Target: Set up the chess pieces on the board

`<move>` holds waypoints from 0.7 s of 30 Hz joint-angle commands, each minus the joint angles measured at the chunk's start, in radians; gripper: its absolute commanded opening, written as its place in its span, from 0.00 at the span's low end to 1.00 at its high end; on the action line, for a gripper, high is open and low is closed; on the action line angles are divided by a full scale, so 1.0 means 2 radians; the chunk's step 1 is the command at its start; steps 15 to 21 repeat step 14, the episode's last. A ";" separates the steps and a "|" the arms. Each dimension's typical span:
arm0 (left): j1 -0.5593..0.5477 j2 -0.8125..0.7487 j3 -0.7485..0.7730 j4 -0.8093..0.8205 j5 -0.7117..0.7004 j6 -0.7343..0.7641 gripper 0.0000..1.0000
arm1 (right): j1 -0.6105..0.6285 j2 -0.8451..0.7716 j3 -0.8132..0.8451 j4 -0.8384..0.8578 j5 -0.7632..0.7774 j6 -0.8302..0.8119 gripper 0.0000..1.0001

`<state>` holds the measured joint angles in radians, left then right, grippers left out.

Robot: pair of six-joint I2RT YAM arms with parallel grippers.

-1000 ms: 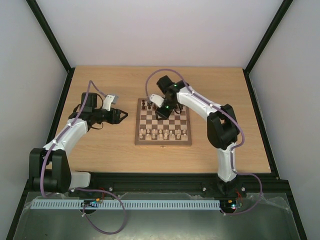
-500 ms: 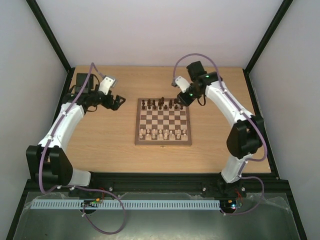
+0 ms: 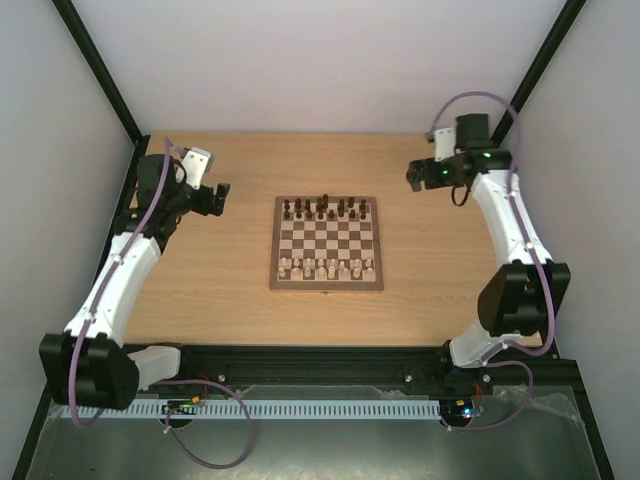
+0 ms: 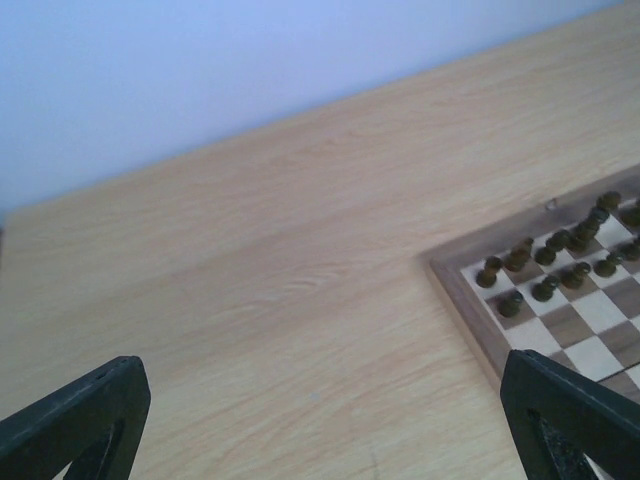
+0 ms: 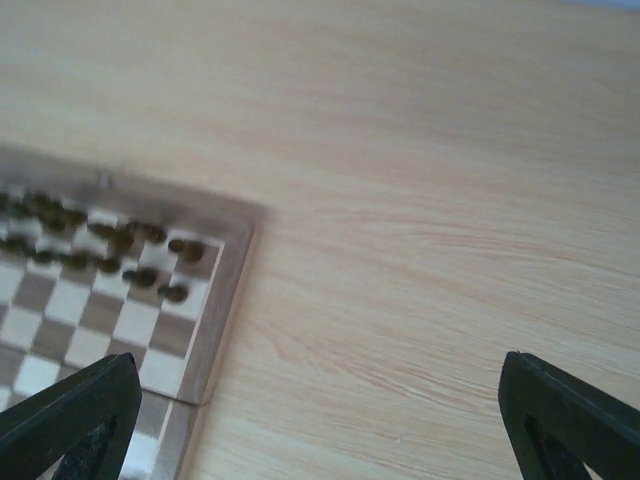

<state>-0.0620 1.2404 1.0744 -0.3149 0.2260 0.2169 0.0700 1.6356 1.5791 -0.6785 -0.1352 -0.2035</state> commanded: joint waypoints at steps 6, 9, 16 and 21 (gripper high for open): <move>0.007 -0.054 -0.005 0.037 -0.034 -0.018 0.99 | -0.025 -0.186 -0.134 0.212 -0.018 0.167 0.99; 0.009 -0.037 0.005 0.026 -0.020 -0.108 0.99 | -0.025 -0.209 -0.174 0.218 -0.008 0.170 0.99; 0.010 -0.082 -0.055 0.089 0.012 -0.137 0.99 | -0.024 -0.215 -0.204 0.207 -0.003 0.161 0.99; 0.010 -0.082 -0.055 0.089 0.012 -0.137 0.99 | -0.024 -0.215 -0.204 0.207 -0.003 0.161 0.99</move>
